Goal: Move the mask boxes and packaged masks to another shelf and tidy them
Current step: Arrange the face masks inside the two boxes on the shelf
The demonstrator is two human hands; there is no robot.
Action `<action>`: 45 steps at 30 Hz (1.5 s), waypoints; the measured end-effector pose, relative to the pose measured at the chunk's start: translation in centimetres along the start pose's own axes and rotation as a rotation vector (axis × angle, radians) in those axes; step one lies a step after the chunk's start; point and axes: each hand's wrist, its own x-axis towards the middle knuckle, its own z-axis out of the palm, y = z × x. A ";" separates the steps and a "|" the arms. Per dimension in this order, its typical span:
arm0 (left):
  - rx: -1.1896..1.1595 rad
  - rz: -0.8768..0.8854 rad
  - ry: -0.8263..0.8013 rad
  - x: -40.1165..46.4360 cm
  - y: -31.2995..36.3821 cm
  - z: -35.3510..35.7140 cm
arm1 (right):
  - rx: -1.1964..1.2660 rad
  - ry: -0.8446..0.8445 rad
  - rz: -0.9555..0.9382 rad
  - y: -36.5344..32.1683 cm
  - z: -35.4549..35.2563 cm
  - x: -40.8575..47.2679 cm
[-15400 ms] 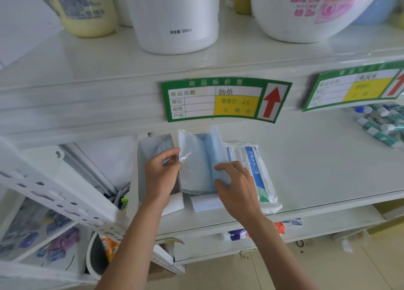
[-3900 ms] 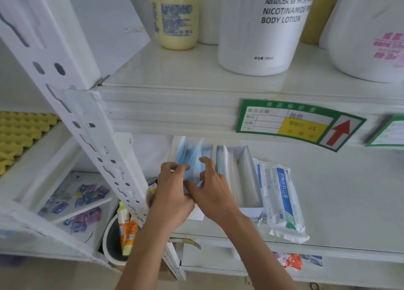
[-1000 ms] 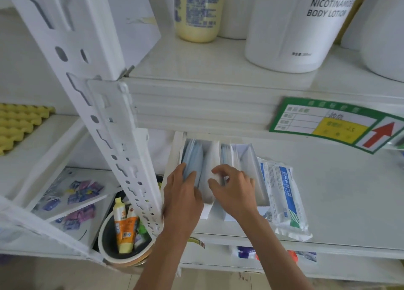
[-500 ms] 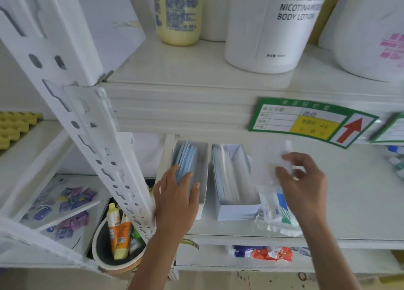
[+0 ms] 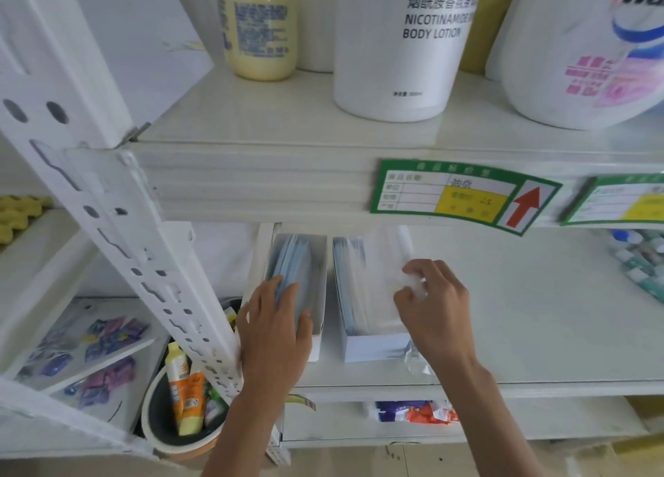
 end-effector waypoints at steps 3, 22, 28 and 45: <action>0.001 -0.015 -0.015 0.0 0.1 -0.1 | -0.119 0.024 -0.042 0.1 -0.4 0.4; -0.008 0.016 0.043 -0.1 0.1 0.0 | -0.301 -0.212 -0.074 -1.5 0.4 2.8; 0.001 0.010 0.030 -0.1 0.1 0.1 | -0.224 -0.232 -0.116 -2.8 2.2 1.0; 0.005 0.017 -0.002 0.1 -0.1 0.0 | 0.187 -0.462 0.293 -1.1 3.0 0.3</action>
